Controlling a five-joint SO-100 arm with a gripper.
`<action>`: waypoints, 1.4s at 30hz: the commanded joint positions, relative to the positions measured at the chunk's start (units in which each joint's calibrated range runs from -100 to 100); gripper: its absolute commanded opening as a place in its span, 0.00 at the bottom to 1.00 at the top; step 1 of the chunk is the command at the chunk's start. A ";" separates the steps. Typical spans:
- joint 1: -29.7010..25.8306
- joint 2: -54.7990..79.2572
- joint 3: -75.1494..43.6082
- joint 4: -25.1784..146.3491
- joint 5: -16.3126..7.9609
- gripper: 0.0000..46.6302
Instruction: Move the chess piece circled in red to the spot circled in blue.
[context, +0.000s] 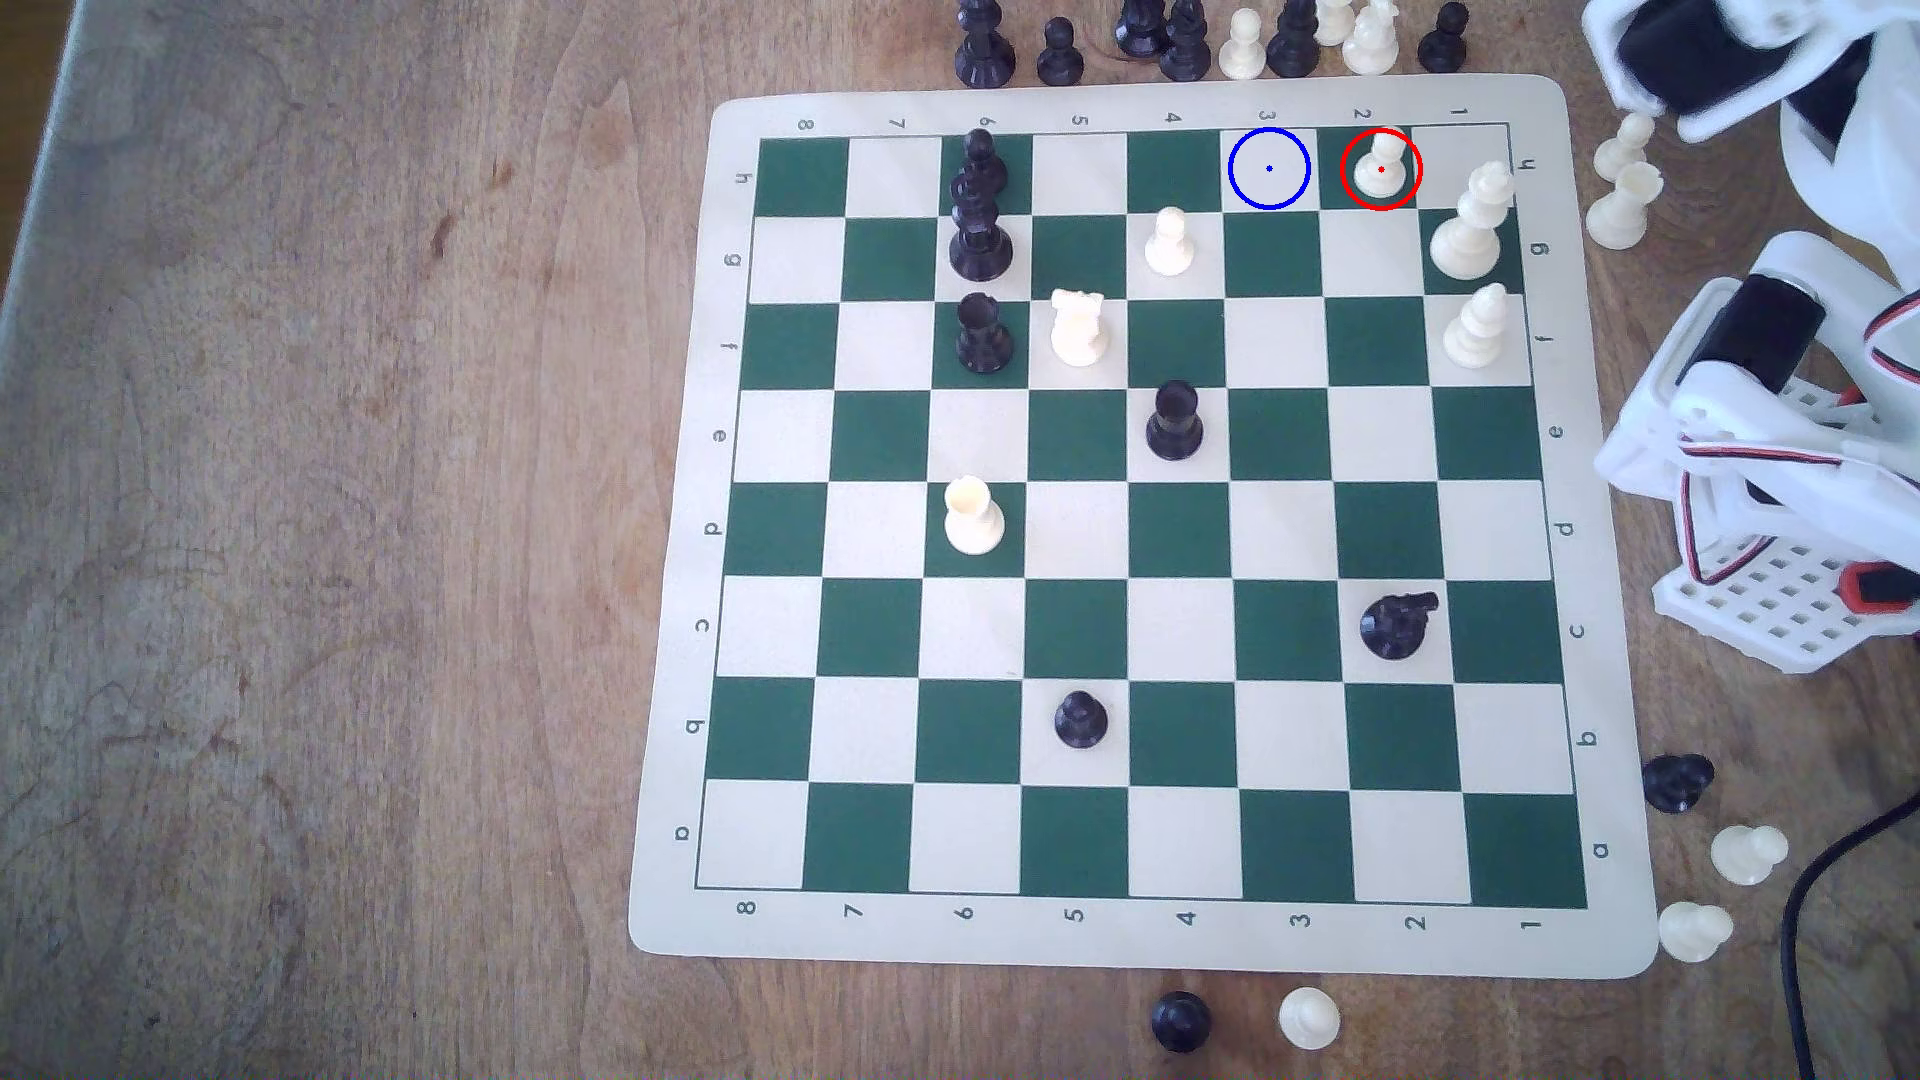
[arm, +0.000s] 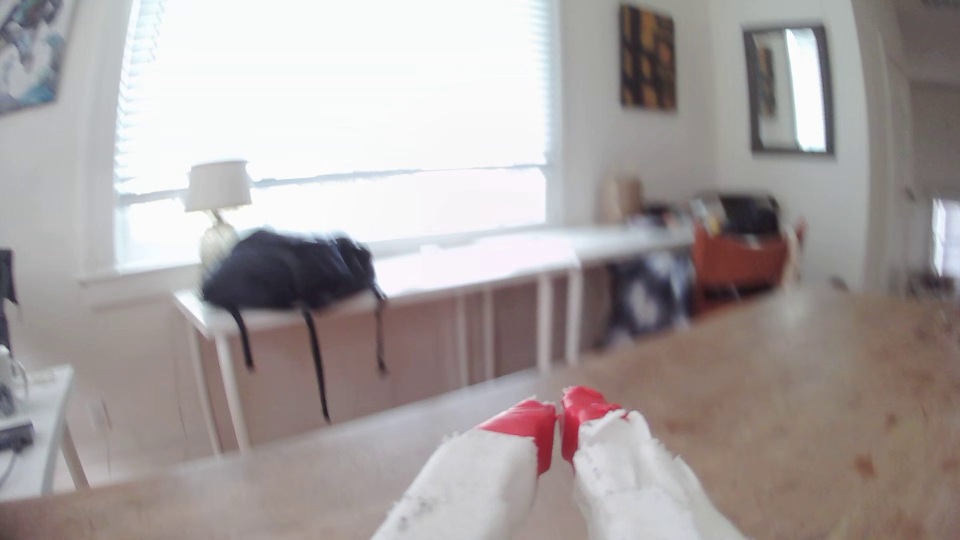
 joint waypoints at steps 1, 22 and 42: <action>4.47 0.14 -5.65 17.93 -0.88 0.01; 7.91 40.80 -22.96 46.18 -6.06 0.17; 13.15 64.23 -23.05 36.36 -0.49 0.34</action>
